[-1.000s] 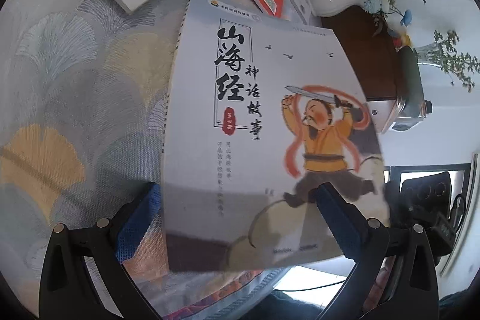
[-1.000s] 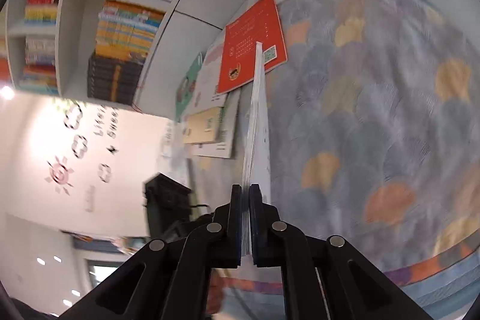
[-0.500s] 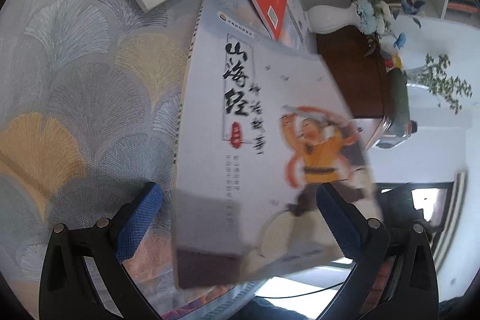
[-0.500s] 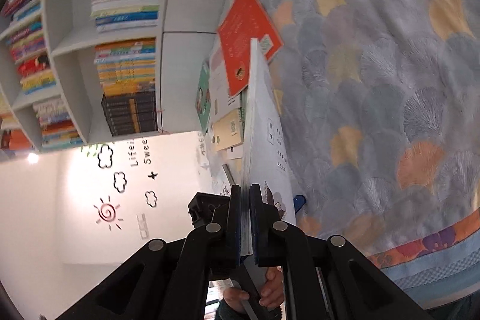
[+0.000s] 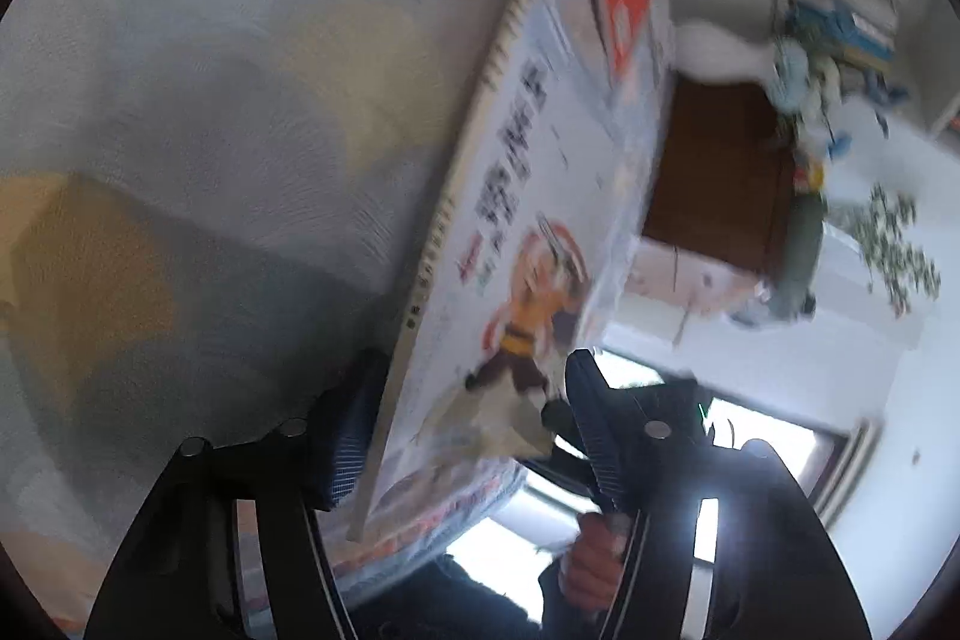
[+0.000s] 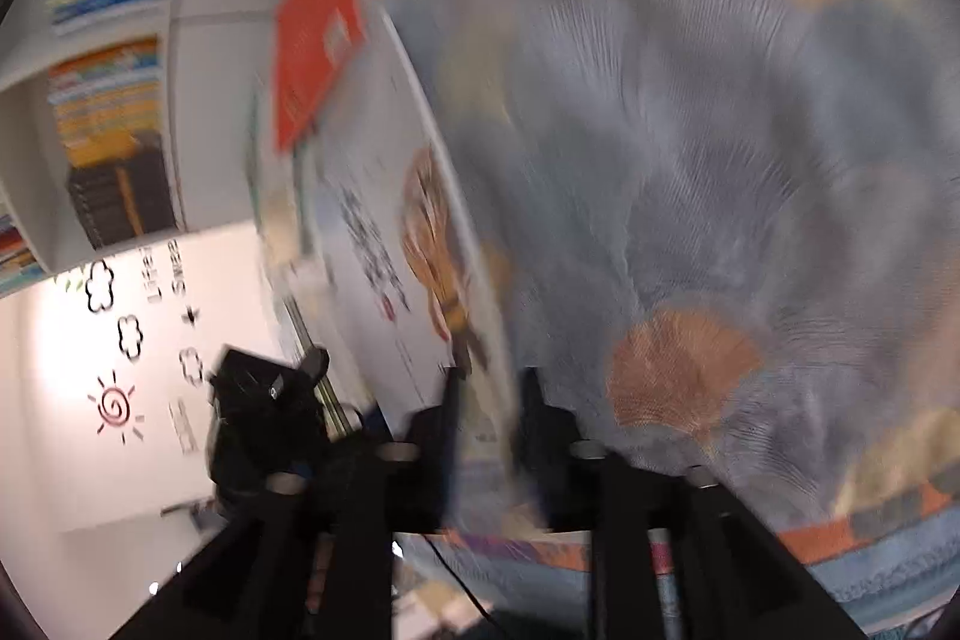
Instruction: Organize books
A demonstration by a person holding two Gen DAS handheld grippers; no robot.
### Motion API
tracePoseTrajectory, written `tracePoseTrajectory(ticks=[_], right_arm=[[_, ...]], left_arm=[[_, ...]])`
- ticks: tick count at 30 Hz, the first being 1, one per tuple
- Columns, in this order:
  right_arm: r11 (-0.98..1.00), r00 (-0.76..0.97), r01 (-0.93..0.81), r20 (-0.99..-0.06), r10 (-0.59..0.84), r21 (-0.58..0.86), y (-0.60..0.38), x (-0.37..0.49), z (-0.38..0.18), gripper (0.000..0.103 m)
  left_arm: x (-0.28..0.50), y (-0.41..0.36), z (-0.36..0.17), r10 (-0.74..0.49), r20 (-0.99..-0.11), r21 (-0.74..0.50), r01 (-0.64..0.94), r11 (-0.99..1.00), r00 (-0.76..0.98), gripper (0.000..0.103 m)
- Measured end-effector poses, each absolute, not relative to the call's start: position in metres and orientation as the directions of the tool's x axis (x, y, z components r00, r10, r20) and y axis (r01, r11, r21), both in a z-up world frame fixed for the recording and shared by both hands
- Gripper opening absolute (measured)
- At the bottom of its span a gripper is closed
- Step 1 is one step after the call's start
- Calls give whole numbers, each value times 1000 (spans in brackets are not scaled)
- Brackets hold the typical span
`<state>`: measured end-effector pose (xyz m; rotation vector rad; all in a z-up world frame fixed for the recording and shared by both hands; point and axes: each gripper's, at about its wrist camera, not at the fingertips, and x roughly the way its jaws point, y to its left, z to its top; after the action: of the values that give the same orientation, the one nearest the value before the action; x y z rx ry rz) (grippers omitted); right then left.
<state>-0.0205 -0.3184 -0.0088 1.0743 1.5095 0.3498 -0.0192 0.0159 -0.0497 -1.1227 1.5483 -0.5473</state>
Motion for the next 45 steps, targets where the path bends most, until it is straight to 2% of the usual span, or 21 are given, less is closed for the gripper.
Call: tracePoseTrajectory(ticks=[1, 3, 4, 5, 6, 7, 8, 9, 11, 15, 19, 22, 26, 36, 45], right_arm=[[505, 107, 426, -596, 796, 750, -314, -19, -15, 51], [468, 113, 422, -557, 823, 776, -307, -16, -22, 53], [468, 131, 409, -558, 819, 783, -307, -15, -20, 49], [472, 149, 391, -560, 815, 790, -307, -14, -18, 39], [490, 151, 380, -575, 804, 785, -307, -13, -19, 19], [498, 141, 391, -585, 799, 774, -305, -14, -23, 12], [463, 148, 421, -563, 813, 780, -308, -15, -28, 11], [405, 175, 457, -526, 832, 792, -312, -17, -33, 10], [355, 225, 471, -500, 836, 807, -318, -21, -32, 9], [358, 266, 445, -503, 822, 821, -317, -23, -16, 8], [299, 333, 434, -460, 823, 850, -326, -28, 1, 6], [276, 366, 416, -438, 821, 866, -327, -30, 19, 5], [287, 371, 358, -417, 830, 889, -321, -34, 43, 5], [440, 359, 259, -508, 783, 860, -285, -47, 93, 9], [460, 342, 126, -473, 812, 879, -244, -52, 118, 9]], left_arm=[[-21, 10, -49, -876, -482, -824, -348, 446, 21, 58], [-24, -4, -48, -864, -503, -822, -293, 488, -28, 57], [-27, -13, -47, -844, -535, -807, -265, 527, -47, 57], [-29, -17, -46, -835, -549, -802, -252, 541, -43, 57], [-29, -18, -46, -829, -558, -796, -255, 548, -38, 56], [-29, -18, -45, -820, -572, -783, -273, 558, -34, 47], [-29, -16, -45, -803, -595, -761, -301, 575, -27, 38], [-30, -13, -47, -787, -617, -741, -322, 589, -19, 21], [-34, -6, -50, -792, -610, -741, -354, 571, 1, 21], [-36, -6, -36, -800, -599, -771, -295, 564, 36, 21], [-33, -1, -20, -851, -517, -834, -282, 474, 96, 21], [-31, 5, -2, -858, -495, -855, -251, 454, 133, 21], [-34, 9, 19, -846, -509, -856, -189, 480, 158, 21], [-52, 23, 55, -816, -519, -852, -73, 518, 255, 21], [-85, 55, 92, -742, -539, -823, -62, 565, 399, 21]])
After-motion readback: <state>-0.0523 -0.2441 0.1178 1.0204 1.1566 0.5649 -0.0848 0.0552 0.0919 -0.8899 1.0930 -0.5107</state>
